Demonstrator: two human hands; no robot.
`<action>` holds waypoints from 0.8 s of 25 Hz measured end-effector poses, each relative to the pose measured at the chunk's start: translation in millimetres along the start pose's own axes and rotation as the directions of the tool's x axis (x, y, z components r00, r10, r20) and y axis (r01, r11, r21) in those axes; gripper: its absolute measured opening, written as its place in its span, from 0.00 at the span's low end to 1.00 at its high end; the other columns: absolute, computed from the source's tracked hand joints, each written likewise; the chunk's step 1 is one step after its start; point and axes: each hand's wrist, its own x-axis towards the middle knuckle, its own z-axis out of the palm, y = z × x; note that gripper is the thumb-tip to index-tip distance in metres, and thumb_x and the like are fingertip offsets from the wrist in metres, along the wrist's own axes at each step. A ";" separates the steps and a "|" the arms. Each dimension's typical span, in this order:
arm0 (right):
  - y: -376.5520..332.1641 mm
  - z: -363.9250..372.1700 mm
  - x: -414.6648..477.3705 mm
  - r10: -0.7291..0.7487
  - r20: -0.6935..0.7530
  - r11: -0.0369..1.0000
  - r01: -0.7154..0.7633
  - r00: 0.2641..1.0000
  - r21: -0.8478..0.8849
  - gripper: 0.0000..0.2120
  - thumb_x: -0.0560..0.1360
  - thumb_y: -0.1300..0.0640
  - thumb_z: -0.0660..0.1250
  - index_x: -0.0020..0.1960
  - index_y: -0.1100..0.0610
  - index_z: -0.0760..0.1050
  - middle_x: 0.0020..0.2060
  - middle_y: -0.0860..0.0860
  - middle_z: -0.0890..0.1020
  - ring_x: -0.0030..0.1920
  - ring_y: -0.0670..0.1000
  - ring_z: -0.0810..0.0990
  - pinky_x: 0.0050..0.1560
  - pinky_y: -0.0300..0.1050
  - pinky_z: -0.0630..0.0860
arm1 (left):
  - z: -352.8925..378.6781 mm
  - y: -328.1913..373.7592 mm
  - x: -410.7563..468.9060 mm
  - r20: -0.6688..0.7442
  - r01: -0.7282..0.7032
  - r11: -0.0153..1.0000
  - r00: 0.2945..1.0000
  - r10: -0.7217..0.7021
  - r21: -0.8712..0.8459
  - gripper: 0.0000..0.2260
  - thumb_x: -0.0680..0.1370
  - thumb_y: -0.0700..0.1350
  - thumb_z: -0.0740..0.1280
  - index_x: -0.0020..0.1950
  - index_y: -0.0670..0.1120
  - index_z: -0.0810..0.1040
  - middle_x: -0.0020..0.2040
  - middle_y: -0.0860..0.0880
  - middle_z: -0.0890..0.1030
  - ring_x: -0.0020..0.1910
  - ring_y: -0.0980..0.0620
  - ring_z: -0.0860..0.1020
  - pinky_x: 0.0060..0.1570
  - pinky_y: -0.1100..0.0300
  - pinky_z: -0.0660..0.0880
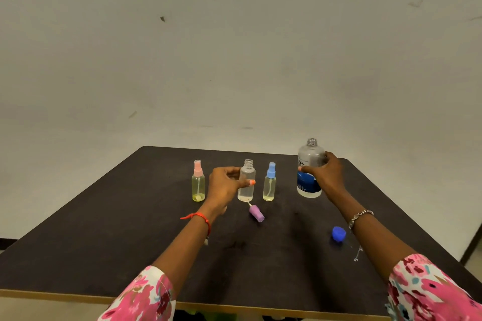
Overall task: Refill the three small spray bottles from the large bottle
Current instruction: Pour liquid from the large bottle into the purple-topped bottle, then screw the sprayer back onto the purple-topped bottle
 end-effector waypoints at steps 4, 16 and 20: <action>26.8 -0.3 -1.2 0.114 -0.042 0.991 -0.116 0.993 -0.062 0.35 0.59 0.62 0.79 0.62 0.64 0.68 0.60 0.62 0.76 0.60 0.61 0.74 0.58 0.55 0.74 | -2.6 -5.6 1.9 0.000 0.016 1.000 1.000 -0.016 -0.004 0.21 0.65 0.37 0.76 0.56 0.40 0.78 0.54 0.43 0.82 0.51 0.52 0.79 0.51 0.60 0.75; -3.9 21.2 -30.3 -0.538 0.209 0.701 0.571 0.817 -0.428 0.22 0.68 0.70 0.66 0.61 0.59 0.70 0.60 0.61 0.70 0.62 0.59 0.69 0.62 0.52 0.67 | -12.6 -0.9 -1.7 -0.036 0.012 1.000 0.999 -0.012 0.006 0.21 0.66 0.37 0.75 0.57 0.40 0.78 0.56 0.43 0.81 0.48 0.54 0.77 0.48 0.63 0.75; 1.3 55.6 -58.1 -0.254 0.778 0.545 0.750 0.574 -0.375 0.23 0.72 0.69 0.63 0.65 0.54 0.69 0.65 0.54 0.68 0.63 0.54 0.71 0.60 0.45 0.73 | -16.0 2.5 -3.9 -0.041 -0.004 1.000 0.999 0.004 0.004 0.21 0.66 0.37 0.75 0.58 0.39 0.77 0.56 0.42 0.81 0.49 0.53 0.77 0.50 0.61 0.74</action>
